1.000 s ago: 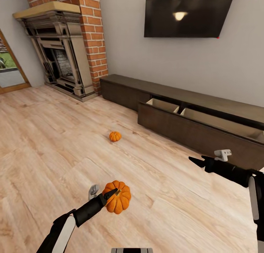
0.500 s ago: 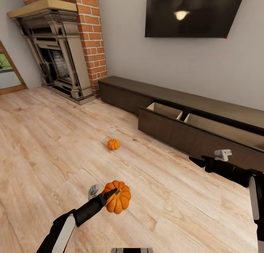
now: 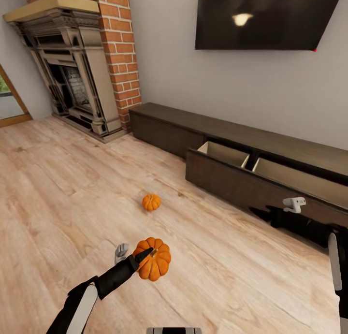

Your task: Place each of the two pumpkins and all three candles from the living room inside a cabinet in the living room (use any cabinet), then make sure every cabinet is closed, and position the cauldron so it is next to a table in the living room.

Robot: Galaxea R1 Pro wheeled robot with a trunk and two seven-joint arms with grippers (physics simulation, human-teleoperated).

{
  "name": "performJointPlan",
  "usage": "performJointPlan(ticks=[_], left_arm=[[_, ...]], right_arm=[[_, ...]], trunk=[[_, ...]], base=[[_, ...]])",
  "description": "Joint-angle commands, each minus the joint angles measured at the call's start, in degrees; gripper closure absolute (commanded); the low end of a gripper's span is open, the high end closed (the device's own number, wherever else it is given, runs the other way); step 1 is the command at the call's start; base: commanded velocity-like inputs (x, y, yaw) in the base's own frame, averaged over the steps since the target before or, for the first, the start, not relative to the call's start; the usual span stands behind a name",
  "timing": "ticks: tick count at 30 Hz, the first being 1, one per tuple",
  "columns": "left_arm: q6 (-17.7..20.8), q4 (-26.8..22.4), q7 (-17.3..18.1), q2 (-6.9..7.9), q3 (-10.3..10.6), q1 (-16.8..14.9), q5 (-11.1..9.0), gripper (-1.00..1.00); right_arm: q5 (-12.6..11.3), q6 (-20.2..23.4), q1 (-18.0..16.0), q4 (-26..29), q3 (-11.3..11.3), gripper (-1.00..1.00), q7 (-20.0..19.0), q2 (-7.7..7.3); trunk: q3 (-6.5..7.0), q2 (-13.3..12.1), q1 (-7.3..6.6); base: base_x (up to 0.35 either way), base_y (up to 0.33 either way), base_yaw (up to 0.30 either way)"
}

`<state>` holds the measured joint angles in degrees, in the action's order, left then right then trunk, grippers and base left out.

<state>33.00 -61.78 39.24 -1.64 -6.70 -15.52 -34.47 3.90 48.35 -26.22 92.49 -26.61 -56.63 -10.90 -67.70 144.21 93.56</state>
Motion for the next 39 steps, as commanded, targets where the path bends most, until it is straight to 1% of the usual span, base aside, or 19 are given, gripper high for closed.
performJointPlan(ticks=[1,8,19,22,25,26,27,30,31,32,34,35,36,37,38,39], left_arm=[[0.54,-0.01,0.22,-0.03,-0.15,-0.04,-0.59,1.00],[0.49,-0.01,0.24,0.21,-0.16,-0.04,-0.44,1.00],[0.44,-0.01,0.14,0.07,-0.16,-0.04,-0.20,1.00],[0.48,-0.01,0.20,0.16,-0.16,-0.04,-0.49,1.00],[0.49,-0.01,0.30,0.22,-0.16,-0.04,-0.65,1.00],[0.46,-0.06,0.37,0.24,-0.16,-0.04,-0.74,1.00],[0.47,-0.08,0.38,0.24,-0.16,-0.04,-0.75,1.00],[0.44,-0.09,0.39,0.24,-0.16,-0.04,-0.74,1.00],[0.42,-0.09,0.40,0.27,-0.16,-0.04,-0.74,1.00],[0.41,-0.09,0.40,0.29,-0.16,-0.04,-0.75,1.00],[0.42,-0.24,0.40,0.34,-0.19,-0.04,-0.76,1.00],[0.42,-0.38,0.42,0.44,-0.22,-0.02,-0.78,1.00],[0.41,-0.85,0.54,0.85,-0.48,0.14,-0.86,1.00],[0.44,-1.82,0.94,1.60,-1.32,0.43,-0.92,1.00],[0.47,-2.33,1.24,2.02,-2.00,0.60,-0.96,1.00],[0.52,-3.23,1.94,2.72,-3.81,1.16,-1.04,1.00]], right_arm=[[0.41,0.34,-0.06,0.06,-0.06,-1.00,-0.50,0.01],[0.39,0.35,-0.06,0.06,-0.11,-1.00,-0.50,-0.05],[0.33,0.34,-0.06,0.08,-0.04,-1.00,-0.58,0.01],[0.36,0.40,-0.06,0.06,-0.14,-1.00,-0.52,0.01],[0.39,0.73,-0.06,0.03,-0.19,-1.00,-0.32,0.58],[0.43,4.62,-0.08,-0.88,-0.65,-1.00,-0.04,2.29],[0.42,5.88,-0.10,-1.86,-1.24,-1.00,0.02,2.67],[0.43,7.23,-0.27,-5.21,-3.14,-1.00,0.07,3.07],[0.29,7.60,-0.47,-7.62,-4.26,-1.00,0.09,3.17],[-0.19,7.80,-0.64,-10.01,-5.55,-1.00,0.07,3.23],[-1.31,7.98,-0.81,-13.00,-7.26,-1.00,0.18,3.26],[-1.60,8.02,-0.86,-13.97,-7.69,-1.00,0.36,3.26],[-2.06,8.07,-0.93,-15.83,-8.35,-1.00,0.96,3.26],[-2.42,8.10,-1.10,-17.66,-8.77,-1.00,1.80,3.26],[-2.56,8.12,-1.33,-18.70,-8.92,-1.00,2.29,3.26],[-2.76,8.12,-2.37,-21.52,-9.12,-1.00,3.47,3.24]], trunk=[[-0.05,0.02,0.02],[-0.05,0.02,0.02],[-0.05,0.02,0.02],[0.04,0.02,0.02],[0.06,0.02,0.02],[0.06,0.02,0.02],[0.06,0.02,0.02],[0.06,0.02,0.02],[0.06,0.02,0.02],[0.06,0.02,0.02],[0.06,0.02,0.02],[0.06,0.02,0.02],[0.06,0.02,0.02],[0.06,0.02,0.02],[0.06,0.02,0.02],[0.06,0.02,0.02]], base=[[0.320,0.171,0.000],[0.308,0.191,0.000],[0.311,0.135,0.000],[0.237,0.242,-0.103],[0.225,0.267,-0.021],[0.248,0.258,-0.004],[0.251,0.256,-0.002],[0.255,0.255,-0.001],[0.257,0.253,-0.001],[0.258,0.252,0.000],[0.259,0.251,0.000],[0.259,0.251,0.000],[0.260,0.250,0.000],[0.260,0.249,0.000],[0.261,0.248,0.000],[0.264,0.242,0.000]])
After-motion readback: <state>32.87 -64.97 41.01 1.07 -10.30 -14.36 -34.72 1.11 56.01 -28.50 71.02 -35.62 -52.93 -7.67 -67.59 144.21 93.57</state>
